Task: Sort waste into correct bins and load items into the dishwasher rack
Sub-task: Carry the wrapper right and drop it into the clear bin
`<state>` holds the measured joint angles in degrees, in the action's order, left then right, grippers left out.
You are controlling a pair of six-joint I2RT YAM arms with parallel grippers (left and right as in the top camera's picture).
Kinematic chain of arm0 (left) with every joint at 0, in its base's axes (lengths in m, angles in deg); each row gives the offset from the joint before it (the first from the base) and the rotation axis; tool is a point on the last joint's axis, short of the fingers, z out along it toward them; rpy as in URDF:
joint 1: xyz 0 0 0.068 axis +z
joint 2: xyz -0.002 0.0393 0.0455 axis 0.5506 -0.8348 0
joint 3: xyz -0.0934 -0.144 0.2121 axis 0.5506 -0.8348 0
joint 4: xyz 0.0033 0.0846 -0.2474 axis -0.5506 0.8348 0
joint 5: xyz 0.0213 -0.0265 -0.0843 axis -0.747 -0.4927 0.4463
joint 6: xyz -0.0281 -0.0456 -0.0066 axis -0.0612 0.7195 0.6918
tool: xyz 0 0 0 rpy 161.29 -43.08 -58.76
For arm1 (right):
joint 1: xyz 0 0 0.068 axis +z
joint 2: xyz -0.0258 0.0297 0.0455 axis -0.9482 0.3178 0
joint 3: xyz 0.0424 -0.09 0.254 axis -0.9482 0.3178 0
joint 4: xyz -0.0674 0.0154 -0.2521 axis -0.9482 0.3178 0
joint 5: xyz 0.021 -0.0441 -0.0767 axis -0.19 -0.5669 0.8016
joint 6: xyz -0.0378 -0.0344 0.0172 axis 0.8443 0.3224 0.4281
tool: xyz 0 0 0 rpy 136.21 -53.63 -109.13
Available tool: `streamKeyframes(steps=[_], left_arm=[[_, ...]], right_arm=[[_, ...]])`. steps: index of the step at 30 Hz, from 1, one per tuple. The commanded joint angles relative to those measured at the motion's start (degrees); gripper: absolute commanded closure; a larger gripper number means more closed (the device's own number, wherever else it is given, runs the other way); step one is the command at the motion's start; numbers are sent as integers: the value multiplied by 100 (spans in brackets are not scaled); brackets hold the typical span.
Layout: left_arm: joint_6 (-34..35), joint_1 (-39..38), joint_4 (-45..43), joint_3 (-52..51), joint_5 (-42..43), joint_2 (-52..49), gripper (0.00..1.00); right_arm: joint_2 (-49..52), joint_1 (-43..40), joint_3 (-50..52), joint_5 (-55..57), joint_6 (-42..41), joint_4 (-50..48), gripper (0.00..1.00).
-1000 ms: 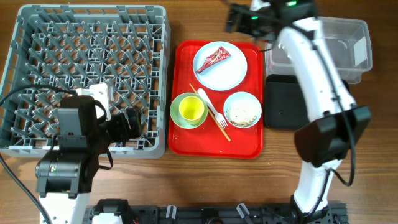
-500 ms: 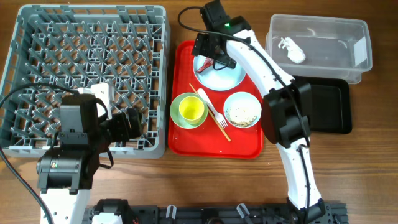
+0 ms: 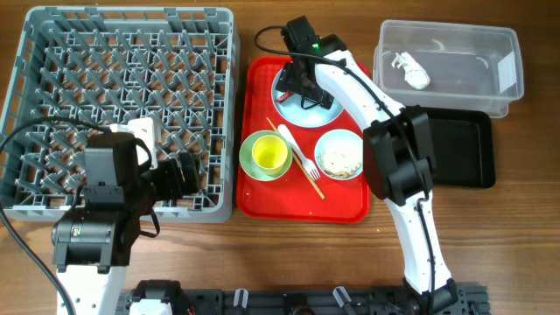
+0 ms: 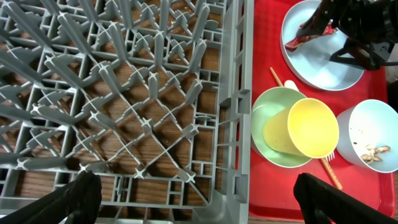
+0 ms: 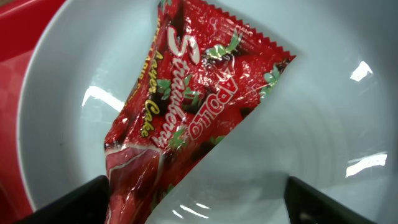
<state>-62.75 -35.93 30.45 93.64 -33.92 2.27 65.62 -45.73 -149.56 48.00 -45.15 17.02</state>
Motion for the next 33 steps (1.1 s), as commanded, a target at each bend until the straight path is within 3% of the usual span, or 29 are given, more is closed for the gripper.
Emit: streamKeyframes(steps=[1, 4, 7, 10, 16, 20, 23, 25, 26, 27, 29, 33], left_arm=[[11, -20, 4, 111, 52, -22, 0], [11, -20, 7, 111, 55, -22, 0], [11, -20, 7, 111, 55, -22, 0], [11, -20, 7, 111, 55, -22, 0], [11, -20, 4, 111, 52, -22, 0], [11, -20, 4, 111, 52, -22, 0], [11, -20, 2, 111, 52, -22, 0], [11, -20, 2, 111, 52, -22, 0], [11, -20, 2, 111, 55, -22, 0], [11, -20, 2, 111, 55, -22, 0], [11, -20, 2, 111, 55, -22, 0], [11, -20, 2, 111, 52, -22, 0]], right_arm=[[151, 17, 195, -59, -83, 20, 32], [149, 9, 192, -289, -83, 129, 70], [76, -22, 181, -291, -79, 280, 93], [-210, -138, 181, -293, 81, 369, 96], [-1569, -664, 179, -245, 1189, 645, 96], [-2352, -1550, 181, -225, 1561, 990, 96], [-2352, -2122, 205, -245, 1934, 1320, 96], [-2337, -2444, 280, -247, 2041, 1335, 77], [-2337, -2570, 280, -251, 2079, 1209, 50], [-2341, -2647, 269, -328, 2221, 1084, 32], [-2376, -2778, 155, -745, 2538, 1045, 24], [-2922, -2898, 101, -1692, 2911, 1504, 22]])
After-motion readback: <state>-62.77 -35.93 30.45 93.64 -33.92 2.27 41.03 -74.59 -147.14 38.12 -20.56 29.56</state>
